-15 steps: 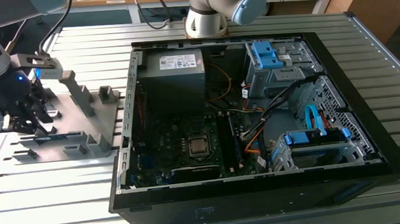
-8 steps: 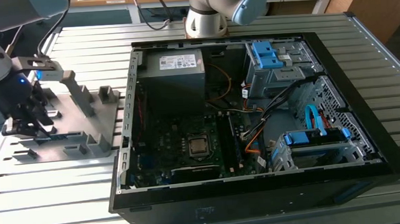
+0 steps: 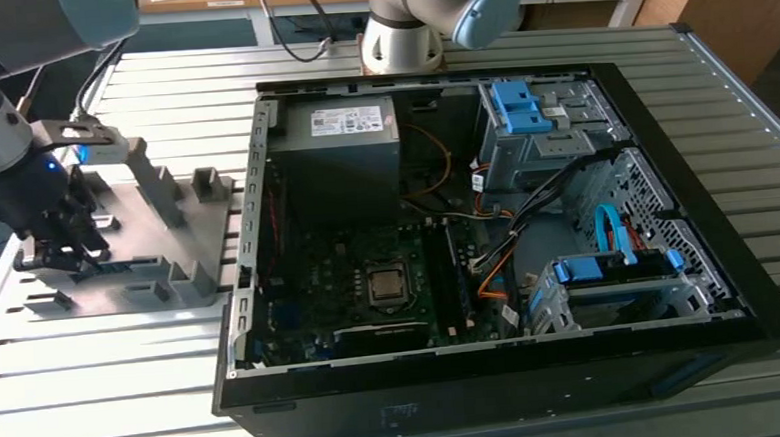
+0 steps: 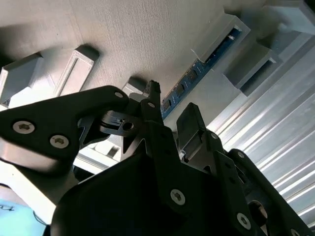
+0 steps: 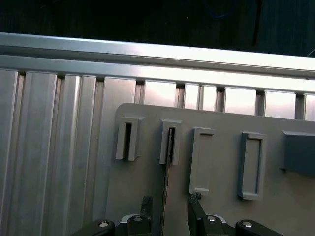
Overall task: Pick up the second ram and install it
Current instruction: 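Pick up the second ram and move it above second insertion slot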
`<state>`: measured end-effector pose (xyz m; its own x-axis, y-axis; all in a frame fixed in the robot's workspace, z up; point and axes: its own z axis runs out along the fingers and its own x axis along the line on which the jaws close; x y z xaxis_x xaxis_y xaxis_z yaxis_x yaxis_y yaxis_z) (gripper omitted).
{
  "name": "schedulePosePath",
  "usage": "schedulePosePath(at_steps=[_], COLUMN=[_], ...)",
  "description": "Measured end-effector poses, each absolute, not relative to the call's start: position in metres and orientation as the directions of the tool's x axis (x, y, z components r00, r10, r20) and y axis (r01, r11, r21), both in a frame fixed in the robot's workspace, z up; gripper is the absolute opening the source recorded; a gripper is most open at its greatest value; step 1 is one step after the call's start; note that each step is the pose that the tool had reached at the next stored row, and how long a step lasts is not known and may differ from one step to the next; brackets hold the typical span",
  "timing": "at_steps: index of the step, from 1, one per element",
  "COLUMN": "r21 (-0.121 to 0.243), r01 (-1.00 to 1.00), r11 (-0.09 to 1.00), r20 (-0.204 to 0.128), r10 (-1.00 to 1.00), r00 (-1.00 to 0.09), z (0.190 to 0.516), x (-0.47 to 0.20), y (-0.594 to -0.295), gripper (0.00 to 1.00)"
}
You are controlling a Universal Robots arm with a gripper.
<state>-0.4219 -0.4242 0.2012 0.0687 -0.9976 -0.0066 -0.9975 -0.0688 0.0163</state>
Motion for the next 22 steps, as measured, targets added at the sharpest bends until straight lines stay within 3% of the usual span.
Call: schedulePosePath(at_steps=[22], r21=[0.019], r01=[-0.999], r11=[-0.028], r20=[-0.005], r10=[-1.000], r00=[0.028], z=[0.184], x=[-0.424], y=[-0.424], gripper=[0.41])
